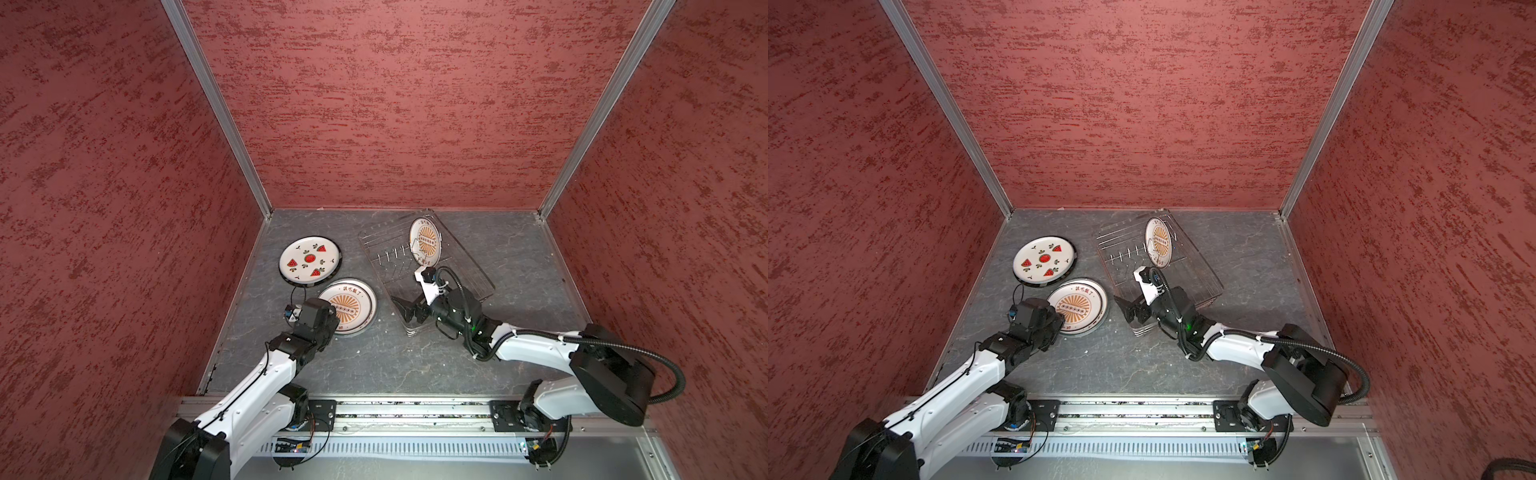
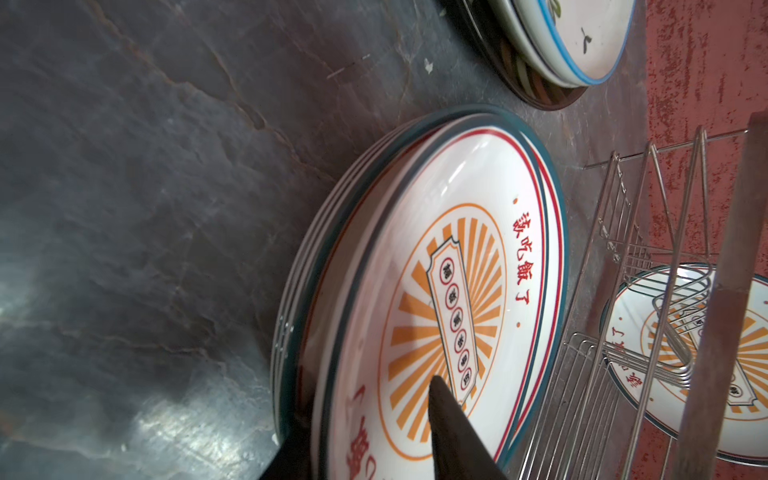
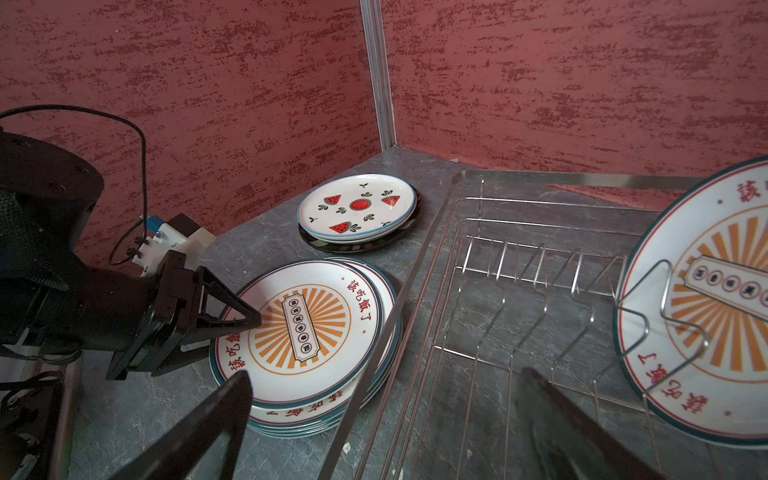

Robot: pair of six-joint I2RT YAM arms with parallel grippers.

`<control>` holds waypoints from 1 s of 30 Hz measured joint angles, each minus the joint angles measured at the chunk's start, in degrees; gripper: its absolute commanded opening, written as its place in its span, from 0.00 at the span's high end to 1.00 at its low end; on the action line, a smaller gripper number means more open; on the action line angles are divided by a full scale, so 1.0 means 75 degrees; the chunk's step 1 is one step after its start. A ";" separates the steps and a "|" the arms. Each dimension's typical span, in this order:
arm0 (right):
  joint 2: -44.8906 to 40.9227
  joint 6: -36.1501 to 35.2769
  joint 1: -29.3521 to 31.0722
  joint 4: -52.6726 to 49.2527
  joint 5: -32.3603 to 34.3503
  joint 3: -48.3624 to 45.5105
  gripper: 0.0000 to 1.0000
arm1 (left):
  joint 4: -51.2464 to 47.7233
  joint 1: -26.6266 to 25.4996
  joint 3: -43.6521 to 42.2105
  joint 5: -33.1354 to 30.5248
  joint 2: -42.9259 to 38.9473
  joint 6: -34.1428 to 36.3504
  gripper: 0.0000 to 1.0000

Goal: Unload the plates from the dish rack
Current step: 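Lower the plate flat onto the sunburst stack with the left gripper, then open the left gripper to release the plate on the stack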

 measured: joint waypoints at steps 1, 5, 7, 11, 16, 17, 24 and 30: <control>0.0000 0.0003 0.0000 0.0003 0.0015 0.0000 0.01 | -0.0047 0.0003 0.0047 -0.0041 0.0026 0.0006 0.61; 0.0000 0.0003 0.0000 0.0003 0.0044 0.0000 0.01 | -0.0090 0.0003 0.0082 -0.0189 0.0064 0.0041 0.61; -0.0003 0.0000 0.0000 0.0003 0.0070 0.0000 0.01 | -0.0082 -0.0003 0.0099 -0.0227 0.0131 0.0058 0.60; -0.0009 0.0000 0.0000 0.0009 0.0125 -0.0003 0.01 | -0.0096 -0.0003 0.0119 -0.0335 0.0140 0.0061 0.60; -0.0009 0.0000 0.0000 0.0020 0.0149 -0.0003 0.01 | -0.0356 -0.0003 0.0119 -0.0525 -0.0216 0.0058 0.60; -0.0009 0.0003 0.0000 0.0023 0.0152 -0.0003 0.01 | -0.0414 -0.0003 0.0119 -0.0562 -0.0309 0.0058 0.59; -0.0009 0.0003 0.0000 0.0076 0.0163 -0.0009 0.01 | -0.0670 -0.0003 0.0119 -0.0769 -0.0842 0.0149 0.57; -0.0087 0.0085 0.0000 0.0388 0.0245 -0.0230 0.01 | -0.0778 -0.0009 0.0119 -0.0941 -0.1160 0.0361 0.44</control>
